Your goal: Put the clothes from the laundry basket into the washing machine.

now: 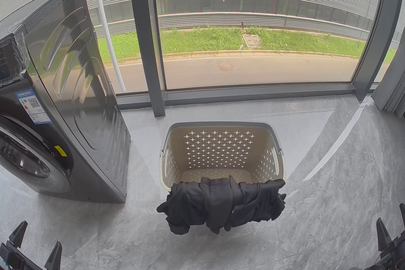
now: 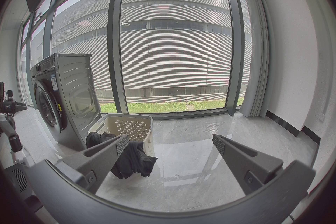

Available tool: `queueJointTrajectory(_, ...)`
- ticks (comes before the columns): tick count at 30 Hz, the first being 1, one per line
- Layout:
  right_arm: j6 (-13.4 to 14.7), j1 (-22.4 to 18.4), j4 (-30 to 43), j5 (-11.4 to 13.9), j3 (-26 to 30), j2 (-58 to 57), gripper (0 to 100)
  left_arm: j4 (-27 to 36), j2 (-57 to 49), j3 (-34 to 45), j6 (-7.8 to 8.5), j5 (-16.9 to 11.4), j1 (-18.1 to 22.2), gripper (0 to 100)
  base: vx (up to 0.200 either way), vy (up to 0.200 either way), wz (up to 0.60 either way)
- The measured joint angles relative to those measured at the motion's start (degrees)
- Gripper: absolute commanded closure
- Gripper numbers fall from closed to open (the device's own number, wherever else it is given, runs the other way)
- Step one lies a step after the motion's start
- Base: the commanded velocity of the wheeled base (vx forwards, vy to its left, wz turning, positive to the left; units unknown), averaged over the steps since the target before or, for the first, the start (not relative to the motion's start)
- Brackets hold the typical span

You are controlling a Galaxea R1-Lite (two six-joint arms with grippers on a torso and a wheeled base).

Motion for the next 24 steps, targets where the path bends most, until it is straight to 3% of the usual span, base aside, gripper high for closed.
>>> queueJointTrajectory(14, 0.0, 0.0, 0.0, 0.0, 0.0, 0.0, 0, 0.0, 0.0, 0.0, 0.02, 0.0, 0.0, 0, 0.000, 0.000, 0.00)
queueJointTrajectory(20, 0.0, 0.0, 0.0, 0.0, 0.0, 0.0, 0, 0.0, 0.0, 0.0, 0.00, 0.0, 0.0, 0, 0.200, 0.000, 0.00)
queueJointTrajectory(24, 0.0, 0.0, 0.0, 0.0, 0.0, 0.0, 0, 0.0, 0.0, 0.0, 0.00, 0.0, 0.0, 0, 0.000, 0.000, 0.00)
